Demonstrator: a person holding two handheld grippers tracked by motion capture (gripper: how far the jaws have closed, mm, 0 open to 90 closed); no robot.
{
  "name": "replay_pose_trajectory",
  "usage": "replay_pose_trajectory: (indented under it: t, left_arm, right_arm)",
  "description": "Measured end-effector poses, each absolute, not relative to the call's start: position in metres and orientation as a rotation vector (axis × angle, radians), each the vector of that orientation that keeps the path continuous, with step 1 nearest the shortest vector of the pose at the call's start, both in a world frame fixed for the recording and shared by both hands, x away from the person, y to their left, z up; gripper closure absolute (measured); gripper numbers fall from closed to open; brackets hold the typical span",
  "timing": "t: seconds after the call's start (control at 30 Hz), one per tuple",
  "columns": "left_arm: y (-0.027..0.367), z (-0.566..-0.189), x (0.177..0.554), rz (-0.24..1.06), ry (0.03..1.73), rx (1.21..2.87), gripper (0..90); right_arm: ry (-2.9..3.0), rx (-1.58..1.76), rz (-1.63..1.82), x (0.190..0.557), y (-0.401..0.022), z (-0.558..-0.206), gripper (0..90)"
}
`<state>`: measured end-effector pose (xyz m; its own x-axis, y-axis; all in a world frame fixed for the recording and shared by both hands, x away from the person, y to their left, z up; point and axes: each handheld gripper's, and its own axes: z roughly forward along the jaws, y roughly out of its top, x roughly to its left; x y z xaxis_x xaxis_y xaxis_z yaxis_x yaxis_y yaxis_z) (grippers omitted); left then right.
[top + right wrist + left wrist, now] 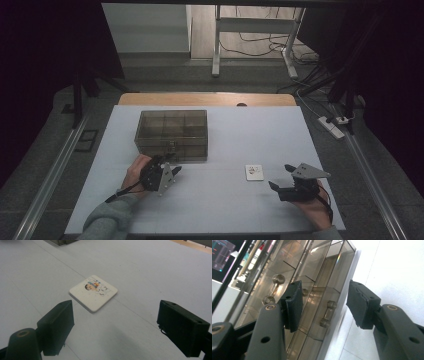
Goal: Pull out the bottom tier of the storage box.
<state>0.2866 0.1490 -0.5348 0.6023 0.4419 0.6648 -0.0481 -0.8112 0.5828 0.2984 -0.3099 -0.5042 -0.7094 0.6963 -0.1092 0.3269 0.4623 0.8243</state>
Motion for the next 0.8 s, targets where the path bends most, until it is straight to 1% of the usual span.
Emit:
replay_pose_trajectory:
  t: [0.5, 0.8]
  left_arm:
    - [0.154, -0.533, 0.296, 1.032, 0.388, 2.282, 42.4]
    - [0.155, -0.534, 0.3, 0.993, 0.406, 2.282, 41.7]
  right_arm:
    - [2.282, 0.855, 1.144, 0.298, -0.31, -0.504, 13.7]
    - [2.288, 0.854, 1.139, 0.299, -0.31, -0.505, 13.7]
